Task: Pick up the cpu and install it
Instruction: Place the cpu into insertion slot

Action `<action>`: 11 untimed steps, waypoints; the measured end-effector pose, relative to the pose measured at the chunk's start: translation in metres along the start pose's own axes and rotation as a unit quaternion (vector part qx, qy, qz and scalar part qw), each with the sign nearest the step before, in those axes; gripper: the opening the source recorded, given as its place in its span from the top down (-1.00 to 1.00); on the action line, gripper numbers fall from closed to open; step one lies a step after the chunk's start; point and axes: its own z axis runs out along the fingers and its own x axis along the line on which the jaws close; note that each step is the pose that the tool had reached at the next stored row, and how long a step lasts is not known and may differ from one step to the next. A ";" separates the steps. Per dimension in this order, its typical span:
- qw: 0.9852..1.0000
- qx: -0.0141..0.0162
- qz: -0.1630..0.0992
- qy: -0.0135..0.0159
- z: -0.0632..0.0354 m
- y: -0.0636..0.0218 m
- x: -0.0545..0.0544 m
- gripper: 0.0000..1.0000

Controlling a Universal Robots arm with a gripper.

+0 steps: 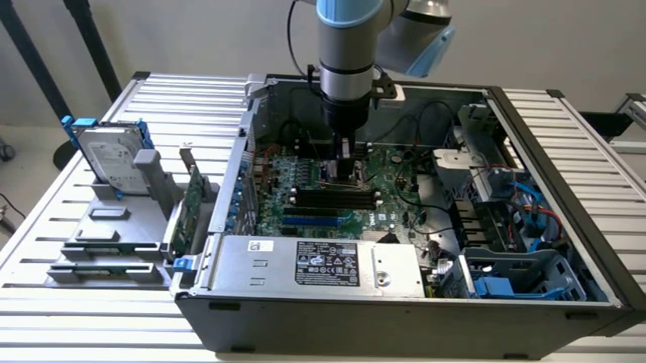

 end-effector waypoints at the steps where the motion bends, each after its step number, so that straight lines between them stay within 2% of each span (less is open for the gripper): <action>1: 1.000 0.000 0.000 0.000 0.0003 0.0000 0.000 -0.09; 11: 1.000 0.000 0.000 0.000 0.0033 0.0011 0.000 -0.09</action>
